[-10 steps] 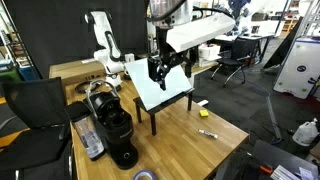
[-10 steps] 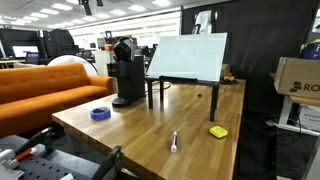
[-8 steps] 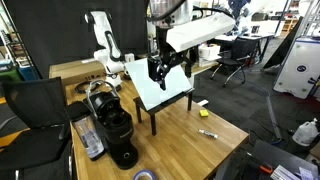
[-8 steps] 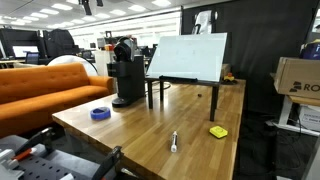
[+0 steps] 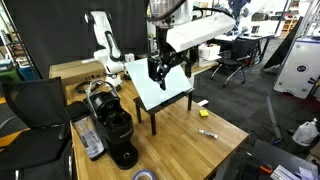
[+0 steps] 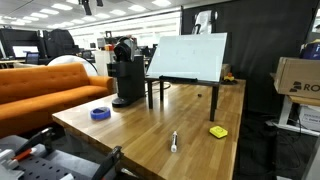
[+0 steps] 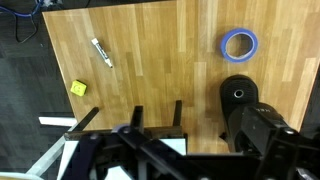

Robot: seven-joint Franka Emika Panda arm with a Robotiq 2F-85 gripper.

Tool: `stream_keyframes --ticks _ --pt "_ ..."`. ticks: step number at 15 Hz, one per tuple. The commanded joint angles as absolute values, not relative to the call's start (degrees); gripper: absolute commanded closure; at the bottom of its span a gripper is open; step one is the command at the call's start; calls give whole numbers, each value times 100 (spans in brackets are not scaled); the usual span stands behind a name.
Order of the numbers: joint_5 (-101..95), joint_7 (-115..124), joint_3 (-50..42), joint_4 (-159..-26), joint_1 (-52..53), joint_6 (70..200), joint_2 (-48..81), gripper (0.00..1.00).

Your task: Move the yellow sticky notepad to the left side of the table

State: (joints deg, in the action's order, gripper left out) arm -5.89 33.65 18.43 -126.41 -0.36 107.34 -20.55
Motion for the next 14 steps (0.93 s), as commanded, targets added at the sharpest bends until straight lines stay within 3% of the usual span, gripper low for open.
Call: stream_keyframes --ticks 1,14 --pt "-649 3415 1693 -12624 139 10710 -2030 0" --pt "-674 3310 1630 -12697 159 10801 -2016 0"
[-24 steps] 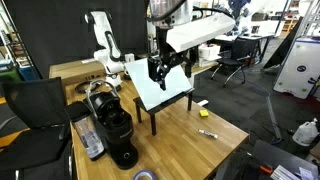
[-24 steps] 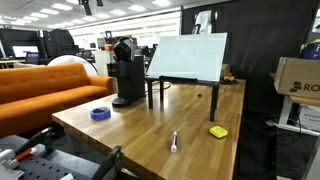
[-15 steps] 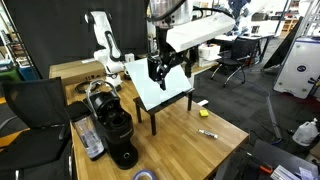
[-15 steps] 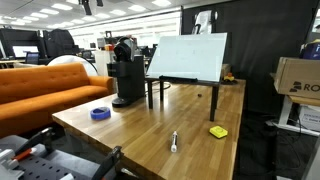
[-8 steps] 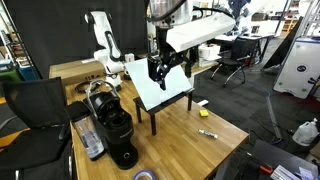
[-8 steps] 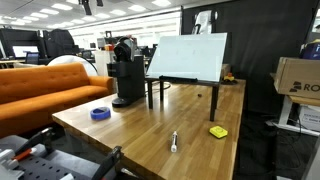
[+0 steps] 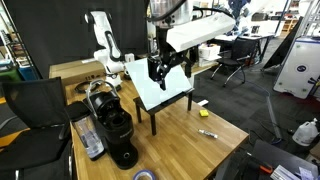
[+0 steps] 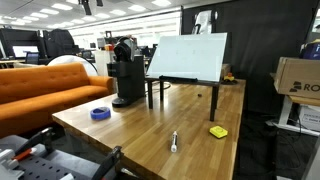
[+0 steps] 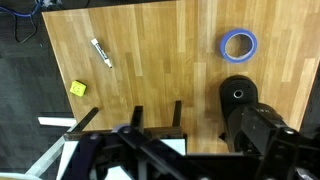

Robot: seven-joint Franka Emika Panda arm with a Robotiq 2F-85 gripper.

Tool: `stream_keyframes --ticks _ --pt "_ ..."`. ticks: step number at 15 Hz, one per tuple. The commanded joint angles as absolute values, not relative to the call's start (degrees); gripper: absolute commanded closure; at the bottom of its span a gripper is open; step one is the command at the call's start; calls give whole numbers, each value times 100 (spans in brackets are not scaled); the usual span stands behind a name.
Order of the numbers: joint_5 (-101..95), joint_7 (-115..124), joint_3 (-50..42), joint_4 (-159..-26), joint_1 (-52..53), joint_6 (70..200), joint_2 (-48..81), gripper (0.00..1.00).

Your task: Move the yellow sticky notepad to the left side of the table

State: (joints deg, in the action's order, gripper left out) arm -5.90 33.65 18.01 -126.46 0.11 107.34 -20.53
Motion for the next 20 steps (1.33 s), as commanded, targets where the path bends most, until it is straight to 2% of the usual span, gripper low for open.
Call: stream_keyframes --ticks 1,12,20 --pt "-689 3295 1594 -12729 156 10808 -2009 0" --pt "-691 1702 156 -13361 -306 11467 -1832 0" --pt "-676 571 -827 -13132 -870 12390 -599 0"
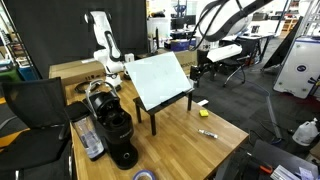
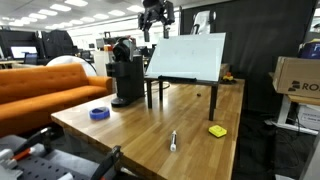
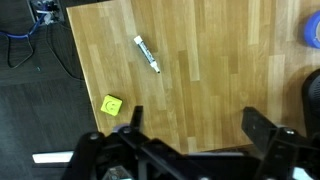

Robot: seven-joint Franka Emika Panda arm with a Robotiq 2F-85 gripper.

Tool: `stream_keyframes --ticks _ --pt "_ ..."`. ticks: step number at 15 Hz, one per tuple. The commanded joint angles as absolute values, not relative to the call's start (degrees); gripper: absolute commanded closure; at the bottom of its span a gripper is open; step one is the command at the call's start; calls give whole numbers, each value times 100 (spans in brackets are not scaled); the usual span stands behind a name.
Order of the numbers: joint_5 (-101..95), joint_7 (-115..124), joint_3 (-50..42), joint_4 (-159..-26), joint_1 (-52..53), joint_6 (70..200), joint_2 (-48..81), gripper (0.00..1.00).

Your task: Move the yellow sticky notepad to the left side of the table

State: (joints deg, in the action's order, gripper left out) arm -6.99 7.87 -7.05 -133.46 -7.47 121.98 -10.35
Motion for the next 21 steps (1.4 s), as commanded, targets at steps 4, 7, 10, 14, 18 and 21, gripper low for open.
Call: stream_keyframes --ticks 4,7,10,14,18,21 --pt "-638 444 -1114 -12914 -1067 12673 124 0" --pt "-595 299 -1263 -12616 -1191 12772 644 0" --pt "-481 326 -1294 -12318 -1223 12611 919 0" --pt "-590 446 -1304 -12390 -1199 12766 920 0" --pt "-590 446 -1303 -12388 -1200 12759 920 0" --pt "-590 446 -1303 -12387 -1200 12757 920 0"
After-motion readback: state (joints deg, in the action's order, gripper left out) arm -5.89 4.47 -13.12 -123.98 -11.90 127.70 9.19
